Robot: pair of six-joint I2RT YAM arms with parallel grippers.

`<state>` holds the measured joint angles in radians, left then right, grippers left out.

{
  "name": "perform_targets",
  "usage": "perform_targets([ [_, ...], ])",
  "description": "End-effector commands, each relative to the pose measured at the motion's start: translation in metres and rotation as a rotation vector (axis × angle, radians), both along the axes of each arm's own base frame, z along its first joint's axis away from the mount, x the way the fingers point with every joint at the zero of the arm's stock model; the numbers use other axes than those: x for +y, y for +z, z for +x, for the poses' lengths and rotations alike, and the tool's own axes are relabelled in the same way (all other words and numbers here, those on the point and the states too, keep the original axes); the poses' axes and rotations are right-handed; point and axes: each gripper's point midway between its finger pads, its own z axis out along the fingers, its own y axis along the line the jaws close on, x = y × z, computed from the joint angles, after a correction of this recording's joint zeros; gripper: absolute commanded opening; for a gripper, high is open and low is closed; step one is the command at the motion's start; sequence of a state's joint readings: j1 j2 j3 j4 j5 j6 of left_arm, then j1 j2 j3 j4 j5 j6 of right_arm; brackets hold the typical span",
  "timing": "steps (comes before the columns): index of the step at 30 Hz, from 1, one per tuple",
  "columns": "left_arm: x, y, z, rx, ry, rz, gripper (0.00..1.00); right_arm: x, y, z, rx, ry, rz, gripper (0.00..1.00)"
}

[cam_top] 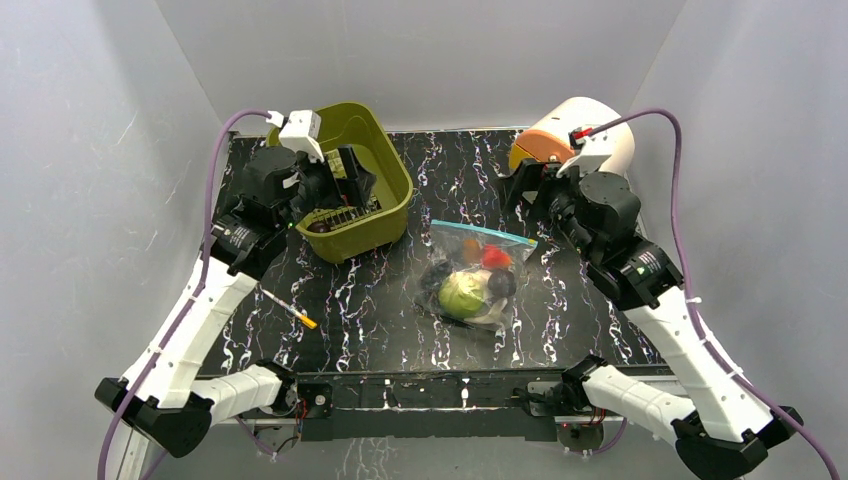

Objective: Place the food in the zip-top bag and seal the zipper
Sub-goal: Reset both arms

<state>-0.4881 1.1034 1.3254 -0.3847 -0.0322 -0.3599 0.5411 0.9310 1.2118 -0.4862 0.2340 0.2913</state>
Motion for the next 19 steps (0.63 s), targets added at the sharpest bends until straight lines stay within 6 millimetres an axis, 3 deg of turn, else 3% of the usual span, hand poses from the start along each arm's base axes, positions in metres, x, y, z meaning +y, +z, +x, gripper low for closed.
perform_targets([
  [1,0.014,0.007,-0.010,-0.019,0.022,0.049,0.98,0.003,0.027,-0.010,-0.060,0.023,0.116,0.98],
  [10,0.019,-0.002,-0.027,-0.057,-0.003,0.029,0.98,0.005,0.007,-0.026,-0.009,0.057,0.165,0.98],
  [19,0.019,-0.005,-0.033,-0.057,-0.024,0.033,0.98,0.006,0.013,-0.024,-0.031,0.066,0.153,0.98],
])
